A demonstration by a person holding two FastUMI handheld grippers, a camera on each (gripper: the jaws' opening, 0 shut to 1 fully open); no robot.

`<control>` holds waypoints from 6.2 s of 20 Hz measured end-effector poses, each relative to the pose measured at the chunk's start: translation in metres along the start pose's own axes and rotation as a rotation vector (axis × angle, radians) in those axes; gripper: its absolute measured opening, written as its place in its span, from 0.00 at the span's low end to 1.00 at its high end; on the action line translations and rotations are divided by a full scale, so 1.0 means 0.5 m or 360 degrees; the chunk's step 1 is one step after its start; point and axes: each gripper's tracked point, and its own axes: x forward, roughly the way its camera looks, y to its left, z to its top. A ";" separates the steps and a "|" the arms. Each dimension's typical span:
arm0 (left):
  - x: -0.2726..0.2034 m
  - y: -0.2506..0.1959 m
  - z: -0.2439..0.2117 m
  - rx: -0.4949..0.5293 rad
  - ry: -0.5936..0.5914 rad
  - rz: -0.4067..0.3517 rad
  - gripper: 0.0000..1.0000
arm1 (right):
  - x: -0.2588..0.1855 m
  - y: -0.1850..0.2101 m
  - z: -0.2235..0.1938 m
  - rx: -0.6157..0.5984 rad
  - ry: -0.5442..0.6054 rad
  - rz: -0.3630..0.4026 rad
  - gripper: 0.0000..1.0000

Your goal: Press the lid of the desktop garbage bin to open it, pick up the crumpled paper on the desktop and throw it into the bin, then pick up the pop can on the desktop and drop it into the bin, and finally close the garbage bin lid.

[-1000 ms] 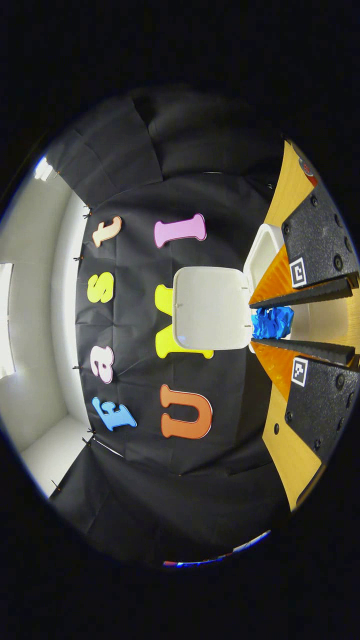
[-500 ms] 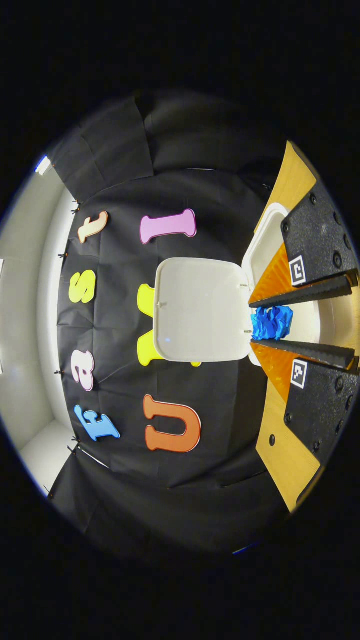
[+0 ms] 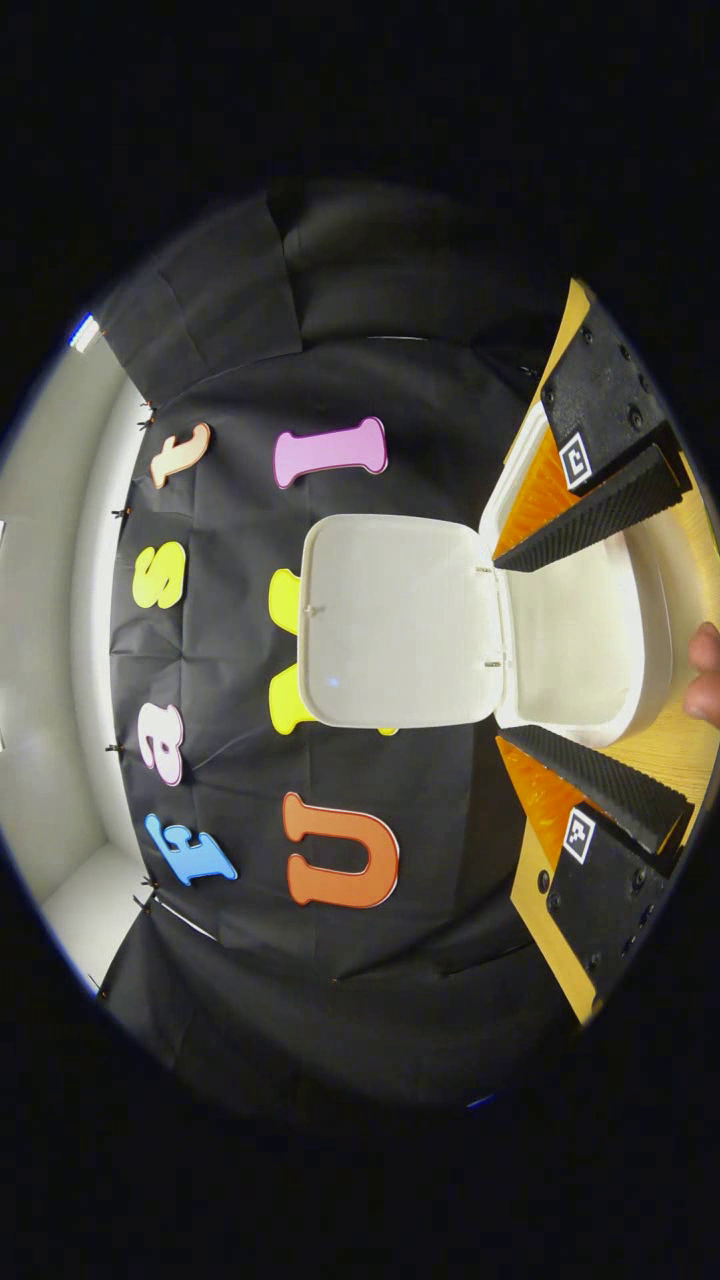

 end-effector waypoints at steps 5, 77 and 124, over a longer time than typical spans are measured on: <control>-0.027 0.008 0.013 -0.0004 -0.0043 0.0002 0.99 | -0.002 -0.005 0.004 -0.0001 0.0001 -0.0008 0.81; -0.364 0.282 -0.208 -0.0046 0.0008 0.0371 0.99 | 0.168 0.318 0.777 -0.0106 -0.0359 0.0310 0.90; -0.391 0.147 -0.161 -0.0022 -0.0056 0.0237 0.99 | 0.244 0.333 0.533 -0.0118 -0.0150 0.0253 0.92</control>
